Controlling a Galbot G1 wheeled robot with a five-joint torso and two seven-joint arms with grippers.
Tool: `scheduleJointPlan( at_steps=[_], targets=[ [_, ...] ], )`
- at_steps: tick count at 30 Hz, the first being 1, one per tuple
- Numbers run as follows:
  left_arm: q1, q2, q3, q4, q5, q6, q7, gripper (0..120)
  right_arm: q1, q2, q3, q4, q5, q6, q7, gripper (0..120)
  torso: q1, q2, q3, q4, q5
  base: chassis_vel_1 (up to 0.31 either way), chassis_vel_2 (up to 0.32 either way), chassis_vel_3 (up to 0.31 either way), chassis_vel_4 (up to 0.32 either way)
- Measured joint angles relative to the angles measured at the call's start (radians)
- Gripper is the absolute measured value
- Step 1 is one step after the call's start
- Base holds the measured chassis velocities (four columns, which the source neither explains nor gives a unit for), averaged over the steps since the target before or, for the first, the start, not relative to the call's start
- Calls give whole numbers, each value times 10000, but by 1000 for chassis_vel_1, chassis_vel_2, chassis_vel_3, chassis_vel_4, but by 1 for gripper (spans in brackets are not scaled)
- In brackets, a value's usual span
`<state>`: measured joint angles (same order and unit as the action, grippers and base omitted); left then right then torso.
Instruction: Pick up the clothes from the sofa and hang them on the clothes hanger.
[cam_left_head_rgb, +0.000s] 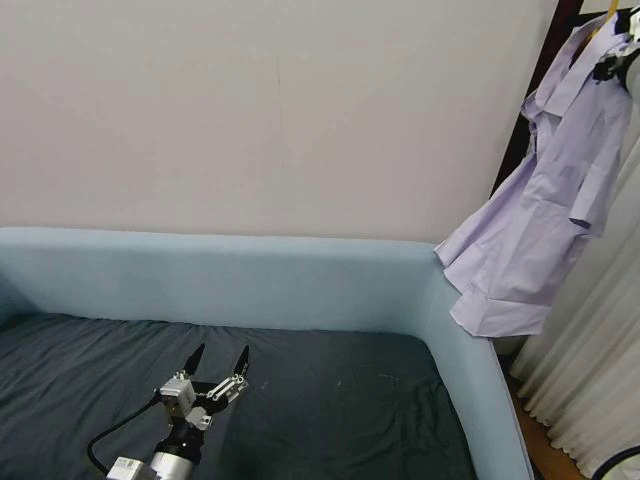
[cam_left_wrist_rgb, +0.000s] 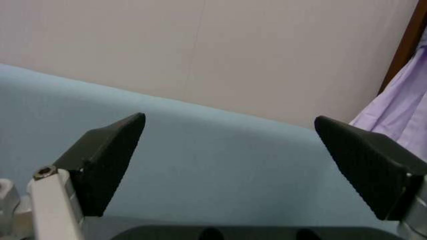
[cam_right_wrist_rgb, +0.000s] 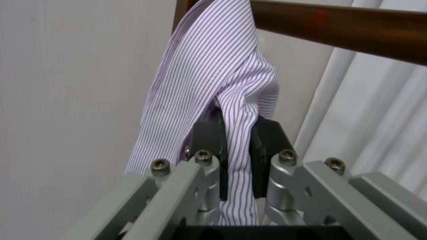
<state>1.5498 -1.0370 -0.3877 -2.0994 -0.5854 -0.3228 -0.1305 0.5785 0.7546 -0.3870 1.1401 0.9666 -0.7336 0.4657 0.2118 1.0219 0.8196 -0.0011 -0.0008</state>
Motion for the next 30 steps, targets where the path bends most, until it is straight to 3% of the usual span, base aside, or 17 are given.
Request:
scheduleJointPlan(
  at_steps=[10, 30],
  targets=[
    [0, 0, 0, 0, 0, 0, 0, 100, 354, 1268, -101, -2191, -620, 18, -227, 8, 0, -1, 0, -1, 4, 0, 0, 0, 0],
    [0, 0, 0, 0, 0, -1, 0, 100, 1434, 2907, 156, -5203, -1422, 171, -624, 8, 0, 0, -1, 0, 0, 0, 0, 0, 0]
  ],
)
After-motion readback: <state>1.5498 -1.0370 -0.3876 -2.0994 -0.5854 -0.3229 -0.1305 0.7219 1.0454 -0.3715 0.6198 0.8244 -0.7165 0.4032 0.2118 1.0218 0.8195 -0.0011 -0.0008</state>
